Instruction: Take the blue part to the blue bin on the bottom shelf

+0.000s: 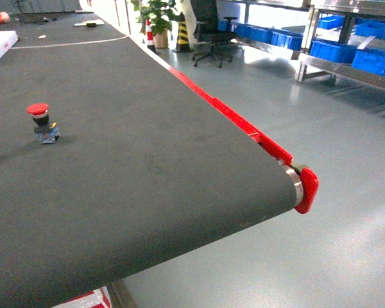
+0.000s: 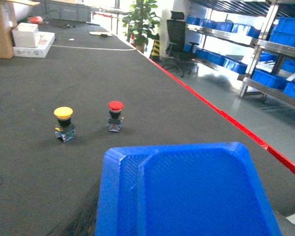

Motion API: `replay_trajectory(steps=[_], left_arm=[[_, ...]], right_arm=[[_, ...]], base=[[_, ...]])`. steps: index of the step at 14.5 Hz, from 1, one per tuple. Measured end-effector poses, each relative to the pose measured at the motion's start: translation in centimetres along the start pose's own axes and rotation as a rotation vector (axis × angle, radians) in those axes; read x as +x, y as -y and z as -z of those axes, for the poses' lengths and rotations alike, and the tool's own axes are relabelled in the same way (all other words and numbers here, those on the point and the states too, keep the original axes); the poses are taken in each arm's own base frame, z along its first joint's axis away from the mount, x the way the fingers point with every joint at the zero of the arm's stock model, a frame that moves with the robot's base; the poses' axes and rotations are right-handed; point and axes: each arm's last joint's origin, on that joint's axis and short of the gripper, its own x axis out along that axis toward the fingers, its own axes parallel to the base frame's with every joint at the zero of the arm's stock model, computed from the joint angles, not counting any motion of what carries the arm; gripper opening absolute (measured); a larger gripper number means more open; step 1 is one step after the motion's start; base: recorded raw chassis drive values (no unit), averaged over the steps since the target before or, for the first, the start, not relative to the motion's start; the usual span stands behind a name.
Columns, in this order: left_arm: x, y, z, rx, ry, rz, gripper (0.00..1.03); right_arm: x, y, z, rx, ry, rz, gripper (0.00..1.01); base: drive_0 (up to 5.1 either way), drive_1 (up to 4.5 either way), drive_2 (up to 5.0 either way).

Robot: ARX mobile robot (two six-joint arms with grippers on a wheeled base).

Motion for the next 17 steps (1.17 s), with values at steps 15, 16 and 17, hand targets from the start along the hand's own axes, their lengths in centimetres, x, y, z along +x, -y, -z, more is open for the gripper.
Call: replay_trajectory(steps=[15,16,17], left_arm=[[0.00,0.00,0.00,0.000,0.000,0.000,0.44],[0.00,0.00,0.00,0.000,0.000,0.000,0.44],[0.00,0.00,0.00,0.000,0.000,0.000,0.44]], right_arm=[[0.00,0.00,0.00,0.000,0.000,0.000,0.98],[0.00,0.00,0.00,0.000,0.000,0.000,0.98],[0.00,0.00,0.00,0.000,0.000,0.000,0.98]], base=[[-1.6,-1.61,-1.6],[-1.5,-1.51,-1.5],[-1.5,-1.51,-1.5]])
